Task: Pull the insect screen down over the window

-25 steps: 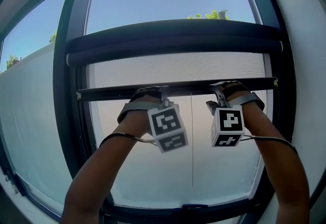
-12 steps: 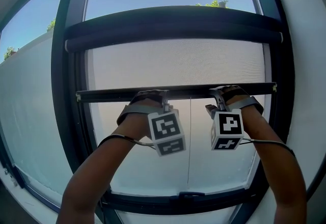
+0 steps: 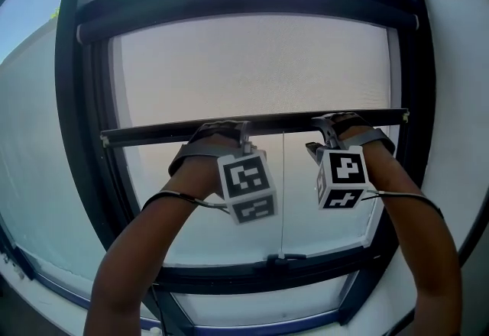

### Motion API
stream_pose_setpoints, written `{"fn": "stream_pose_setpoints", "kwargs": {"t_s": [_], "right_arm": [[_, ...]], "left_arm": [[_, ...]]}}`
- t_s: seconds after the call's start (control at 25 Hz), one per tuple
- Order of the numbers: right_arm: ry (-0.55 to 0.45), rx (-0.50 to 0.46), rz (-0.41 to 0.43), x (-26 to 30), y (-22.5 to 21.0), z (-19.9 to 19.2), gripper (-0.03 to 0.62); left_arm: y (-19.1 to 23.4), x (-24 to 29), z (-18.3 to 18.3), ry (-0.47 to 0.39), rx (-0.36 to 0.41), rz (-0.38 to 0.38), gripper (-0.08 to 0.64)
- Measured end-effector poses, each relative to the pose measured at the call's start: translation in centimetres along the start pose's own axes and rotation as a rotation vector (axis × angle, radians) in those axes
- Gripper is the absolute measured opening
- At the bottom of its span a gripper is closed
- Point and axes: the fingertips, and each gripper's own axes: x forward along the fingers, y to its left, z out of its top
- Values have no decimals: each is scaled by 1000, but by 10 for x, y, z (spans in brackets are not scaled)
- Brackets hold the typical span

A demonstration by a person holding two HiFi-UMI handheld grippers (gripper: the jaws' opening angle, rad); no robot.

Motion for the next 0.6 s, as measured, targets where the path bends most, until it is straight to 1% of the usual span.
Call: {"fn": "stream_pose_setpoints", "kwargs": {"t_s": [0.2, 0.4, 0.52, 0.6], "right_arm": [[-5, 32, 51, -3, 41, 2, 178], [-6, 41, 114, -2, 45, 7, 178], [-14, 40, 143, -7, 54, 4, 178], [-23, 34, 163, -11, 66, 3, 178]], "left_arm": [[-40, -2, 4, -37, -13, -70, 146], [-46, -1, -2, -17, -14, -118, 146], [-54, -4, 3, -17, -40, -142, 146], [-67, -8, 7, -9, -50, -173, 146]]}}
